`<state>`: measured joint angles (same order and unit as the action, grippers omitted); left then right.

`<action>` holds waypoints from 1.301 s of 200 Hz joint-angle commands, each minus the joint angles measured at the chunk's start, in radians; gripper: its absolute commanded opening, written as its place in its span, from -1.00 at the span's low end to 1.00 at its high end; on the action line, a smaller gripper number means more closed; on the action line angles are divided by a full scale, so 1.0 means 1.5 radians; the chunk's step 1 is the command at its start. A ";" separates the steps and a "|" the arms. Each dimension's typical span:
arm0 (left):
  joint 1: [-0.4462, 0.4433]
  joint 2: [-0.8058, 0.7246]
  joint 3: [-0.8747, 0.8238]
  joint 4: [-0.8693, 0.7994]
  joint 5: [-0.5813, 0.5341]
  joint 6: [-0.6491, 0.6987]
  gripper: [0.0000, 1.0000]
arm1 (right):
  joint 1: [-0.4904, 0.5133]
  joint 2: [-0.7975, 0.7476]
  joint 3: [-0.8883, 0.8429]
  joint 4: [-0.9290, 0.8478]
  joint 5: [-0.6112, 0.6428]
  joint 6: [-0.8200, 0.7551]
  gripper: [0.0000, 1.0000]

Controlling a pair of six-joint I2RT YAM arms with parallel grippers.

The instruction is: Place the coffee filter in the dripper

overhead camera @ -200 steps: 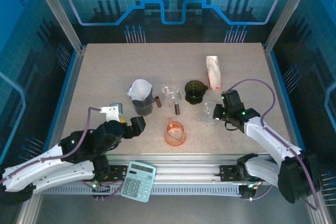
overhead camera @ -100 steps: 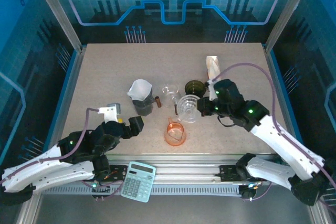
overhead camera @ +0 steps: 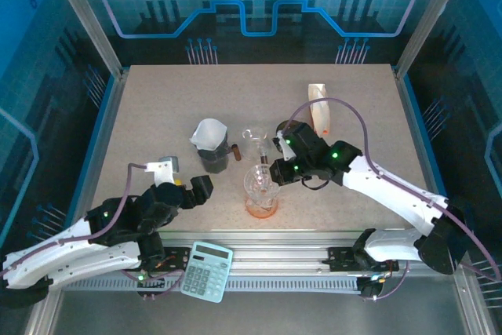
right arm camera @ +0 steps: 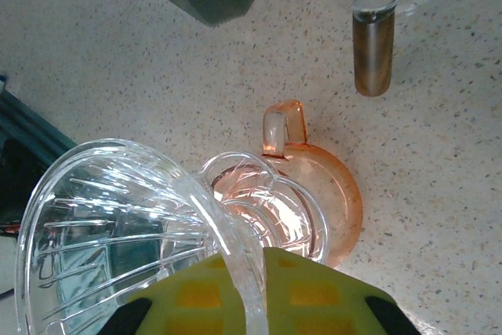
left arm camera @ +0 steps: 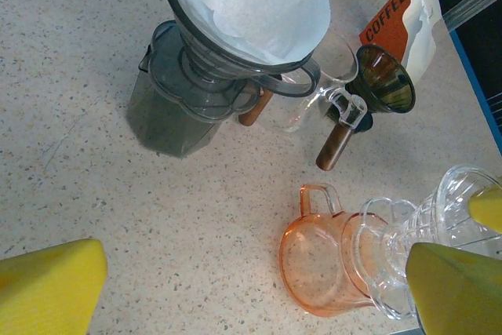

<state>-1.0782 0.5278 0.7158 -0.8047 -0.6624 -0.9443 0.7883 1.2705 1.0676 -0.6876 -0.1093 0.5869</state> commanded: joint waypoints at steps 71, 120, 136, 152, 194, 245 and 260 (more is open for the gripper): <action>-0.004 -0.010 -0.007 -0.010 -0.021 -0.009 0.98 | 0.018 0.017 -0.011 0.019 0.019 -0.001 -1.00; -0.004 -0.010 -0.011 -0.011 -0.022 -0.013 0.98 | 0.015 0.014 -0.025 0.021 0.031 -0.002 -0.96; -0.003 -0.010 -0.010 -0.011 -0.021 -0.013 0.98 | 0.015 0.013 -0.029 0.023 0.033 -0.002 -0.76; -0.004 -0.010 -0.009 -0.012 -0.022 -0.012 0.98 | 0.015 0.009 -0.034 0.027 0.032 0.000 -0.53; -0.004 -0.010 -0.012 -0.009 -0.021 -0.014 0.98 | 0.015 0.002 -0.039 0.033 0.033 0.002 0.19; -0.004 -0.011 -0.011 -0.004 -0.022 -0.016 0.98 | -0.005 -0.060 -0.036 0.027 0.069 -0.004 0.53; -0.004 -0.010 -0.009 0.003 -0.021 -0.009 0.98 | -0.022 -0.088 -0.033 0.025 0.088 -0.007 0.56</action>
<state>-1.0782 0.5232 0.7151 -0.8066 -0.6628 -0.9478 0.7948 1.2182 1.0142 -0.6495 -0.0319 0.5831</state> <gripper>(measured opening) 0.990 0.769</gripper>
